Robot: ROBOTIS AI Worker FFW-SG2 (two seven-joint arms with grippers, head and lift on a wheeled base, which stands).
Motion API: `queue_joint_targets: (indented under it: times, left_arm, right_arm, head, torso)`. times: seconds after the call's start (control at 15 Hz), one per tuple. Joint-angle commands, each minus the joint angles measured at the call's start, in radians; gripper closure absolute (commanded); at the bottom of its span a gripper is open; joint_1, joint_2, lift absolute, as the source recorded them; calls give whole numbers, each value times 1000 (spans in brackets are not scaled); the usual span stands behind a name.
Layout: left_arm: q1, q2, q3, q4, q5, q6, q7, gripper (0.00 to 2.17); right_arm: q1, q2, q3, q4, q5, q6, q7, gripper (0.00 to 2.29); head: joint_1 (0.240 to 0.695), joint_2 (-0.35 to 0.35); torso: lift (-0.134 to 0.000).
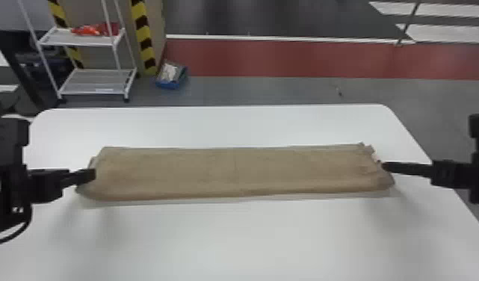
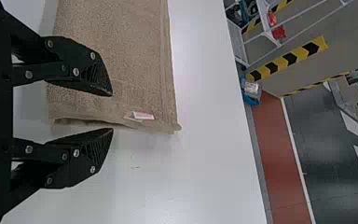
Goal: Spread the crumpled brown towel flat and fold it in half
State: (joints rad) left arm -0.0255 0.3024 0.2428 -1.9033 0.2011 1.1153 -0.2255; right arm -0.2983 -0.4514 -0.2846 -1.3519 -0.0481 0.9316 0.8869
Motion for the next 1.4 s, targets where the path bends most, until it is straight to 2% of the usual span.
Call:
queue_joint_targets:
  times: [0.0,0.13,0.27,0.6,0.73,0.87,1.0,1.13,1.33]
  left_arm:
    - [3,3,18,-8,-3,-11,8,137]
    - [-2,8,19,-5,-5,-97,26,144]
    - [-30,8,6,20,-5,-140,28,151]
    - [-134,15,-57,119,-12,-100,17,208]
    - [-160,24,-68,147,-22,-42,15,208]
    - [-180,35,-85,164,-29,16,15,208]
    - [-192,35,-97,173,-49,56,12,208]
    - [-194,35,-106,173,-49,62,12,208]
    - [-201,35,-109,173,-55,93,6,208]
  right_arm:
    - [-32,-1,15,-1,31,-3,-16,157]
    - [-64,2,39,4,47,-46,-49,100]
    - [-124,8,71,36,50,-95,-49,113]
    - [-321,3,200,189,155,-67,47,127]
    - [-364,0,252,214,232,-3,98,120]
    - [-371,-4,275,237,281,0,119,90]
    - [-389,-29,332,290,300,-9,152,73]
    - [-389,-35,354,307,347,-27,153,39]
    - [-389,-55,369,338,349,-70,178,36]
  head:
    - [695,-46]
    - [695,-42]
    - [695,-37]
    - [695,-18]
    - [690,-15]
    - [695,-8]
    - [695,-11]
    - [695,-18]
    - [695,-32]
  torso:
    - [-125]
    - [-125]
    - [-125]
    - [-125]
    - [-125]
    - [-125]
    - [-125]
    - [-125]
    - [-125]
